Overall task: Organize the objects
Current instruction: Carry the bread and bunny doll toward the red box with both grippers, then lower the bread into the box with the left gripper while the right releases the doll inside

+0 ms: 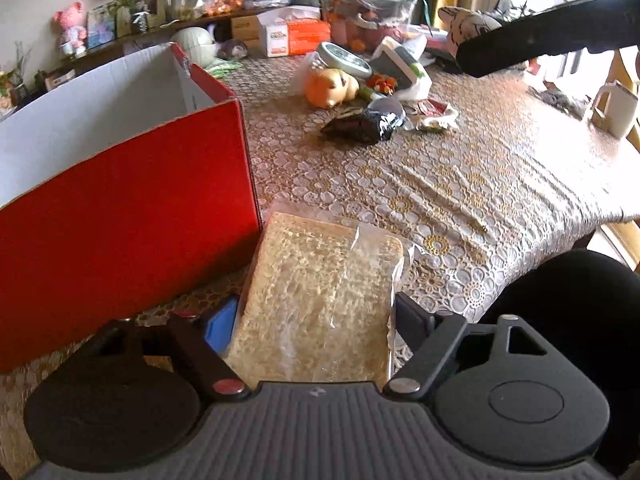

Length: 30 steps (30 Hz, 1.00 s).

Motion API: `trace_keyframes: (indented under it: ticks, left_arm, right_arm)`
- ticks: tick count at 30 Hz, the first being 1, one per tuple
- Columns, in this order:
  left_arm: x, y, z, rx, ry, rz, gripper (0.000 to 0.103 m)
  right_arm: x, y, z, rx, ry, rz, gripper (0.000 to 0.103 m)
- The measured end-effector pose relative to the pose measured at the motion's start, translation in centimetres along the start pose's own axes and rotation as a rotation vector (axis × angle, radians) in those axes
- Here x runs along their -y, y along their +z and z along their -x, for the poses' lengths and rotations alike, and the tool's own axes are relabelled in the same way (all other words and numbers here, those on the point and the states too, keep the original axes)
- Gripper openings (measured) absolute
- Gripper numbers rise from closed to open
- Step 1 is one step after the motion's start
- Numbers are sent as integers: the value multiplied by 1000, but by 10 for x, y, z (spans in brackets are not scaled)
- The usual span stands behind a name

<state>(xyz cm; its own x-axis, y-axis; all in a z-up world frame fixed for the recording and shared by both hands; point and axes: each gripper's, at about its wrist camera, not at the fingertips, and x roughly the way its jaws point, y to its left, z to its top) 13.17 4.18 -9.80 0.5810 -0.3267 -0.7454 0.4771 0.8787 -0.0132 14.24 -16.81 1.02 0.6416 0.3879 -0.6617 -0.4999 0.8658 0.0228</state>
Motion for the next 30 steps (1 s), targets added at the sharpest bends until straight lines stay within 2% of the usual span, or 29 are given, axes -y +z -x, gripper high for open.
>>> trace_keyframes:
  ticks: [8,14,22,30]
  left_arm:
    - [7,10,56,108,9,75,78]
    - [-10,28,99,178,41,131,78]
    - [-60,51,116,180,164,197,78]
    - [-116,78,100,124,279,189,78]
  right_arm:
    - [-14,16,2,15,31,47,45]
    - [-28,36,-9,26,64,86,45]
    - [-48,71,-41,19,109,129,45]
    - [-73,96,-95,-35,163,180,45]
